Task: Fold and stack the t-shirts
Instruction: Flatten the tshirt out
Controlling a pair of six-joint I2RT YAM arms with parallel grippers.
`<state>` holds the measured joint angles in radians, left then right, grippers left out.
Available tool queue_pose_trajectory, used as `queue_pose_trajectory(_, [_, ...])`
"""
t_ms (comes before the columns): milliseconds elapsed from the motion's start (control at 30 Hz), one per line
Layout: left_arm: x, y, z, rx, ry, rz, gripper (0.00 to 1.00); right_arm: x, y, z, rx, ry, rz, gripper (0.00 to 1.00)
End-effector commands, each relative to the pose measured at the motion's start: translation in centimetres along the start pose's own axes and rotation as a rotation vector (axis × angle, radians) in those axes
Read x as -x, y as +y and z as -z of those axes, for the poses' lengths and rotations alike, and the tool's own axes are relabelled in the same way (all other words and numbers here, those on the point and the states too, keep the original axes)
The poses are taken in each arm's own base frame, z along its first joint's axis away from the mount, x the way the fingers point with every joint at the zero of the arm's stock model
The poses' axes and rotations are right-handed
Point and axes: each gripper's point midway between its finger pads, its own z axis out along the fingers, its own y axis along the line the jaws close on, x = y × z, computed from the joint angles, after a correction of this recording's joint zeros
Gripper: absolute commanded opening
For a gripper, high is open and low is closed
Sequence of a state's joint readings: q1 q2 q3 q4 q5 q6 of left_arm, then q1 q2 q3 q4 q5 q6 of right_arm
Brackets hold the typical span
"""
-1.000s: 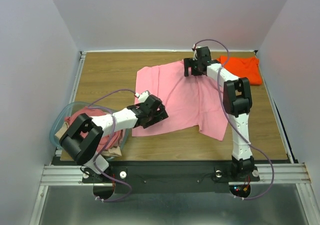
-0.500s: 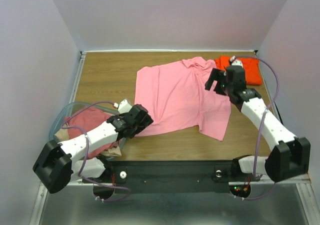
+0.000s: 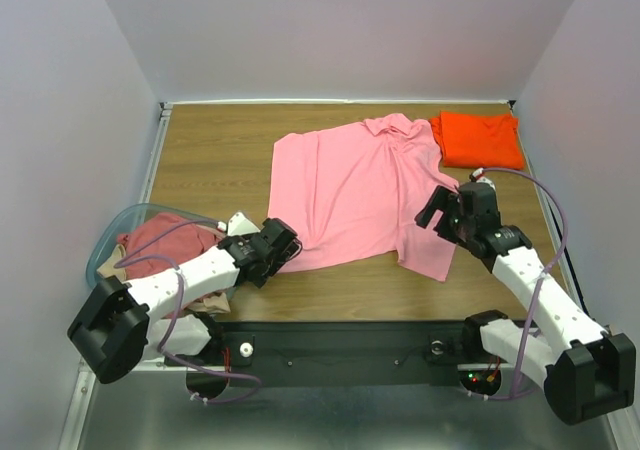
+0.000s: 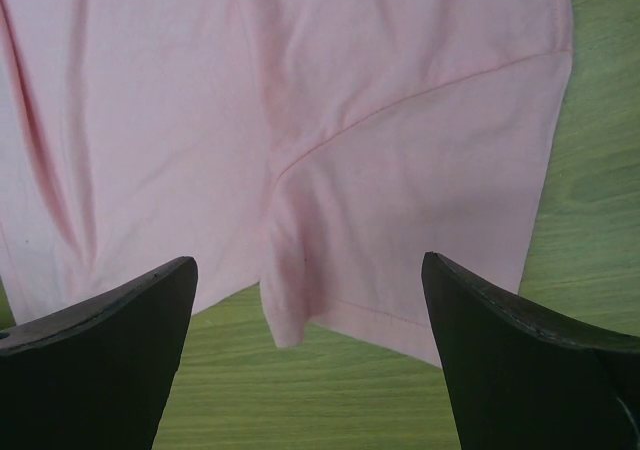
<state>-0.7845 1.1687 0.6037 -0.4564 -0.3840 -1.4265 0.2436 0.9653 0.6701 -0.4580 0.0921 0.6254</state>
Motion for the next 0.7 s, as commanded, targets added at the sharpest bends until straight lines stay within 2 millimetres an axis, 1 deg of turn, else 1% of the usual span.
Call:
queue_pose_trajectory(0, [1.1, 7.0, -1.0, 0.256, -0.089, -0.032, 0.93, 0.0, 0.5, 0.7, 0.028, -0.01, -0.019, 1.0])
queue_pose_trajectory(67, [1.3, 6.9, -1.1, 0.261, -0.098, -0.024, 0.9, -0.3, 0.2, 0.8, 0.022, -0.007, -0.022, 1.0])
queue_pose_trajectory(167, [1.0, 6.8, -1.6, 0.278, -0.086, -0.041, 0.83, -0.3, -0.2, 1.2, 0.014, -0.011, -0.023, 1.0])
queue_pose_trajectory(233, [0.6, 7.1, -1.8, 0.301, -0.07, -0.056, 0.82, -0.2, -0.3, 1.5, 0.008, -0.016, -0.02, 1.0])
queue_pose_trajectory(367, [0.5, 6.9, -1.9, 0.338, -0.063, -0.072, 0.82, 0.1, -0.7, 1.9, -0.011, -0.034, -0.022, 1.0])
queue_pose_trajectory(433, [0.2, 6.9, -2.1, 0.356, -0.054, -0.09, 0.82, 0.0, -0.8, 1.9, -0.016, -0.033, -0.019, 1.0])
queue_pose_trajectory(667, [0.4, 6.9, -2.4, 0.392, -0.07, -0.095, 0.8, -0.3, -1.1, 1.6, -0.031, -0.019, -0.015, 1.0])
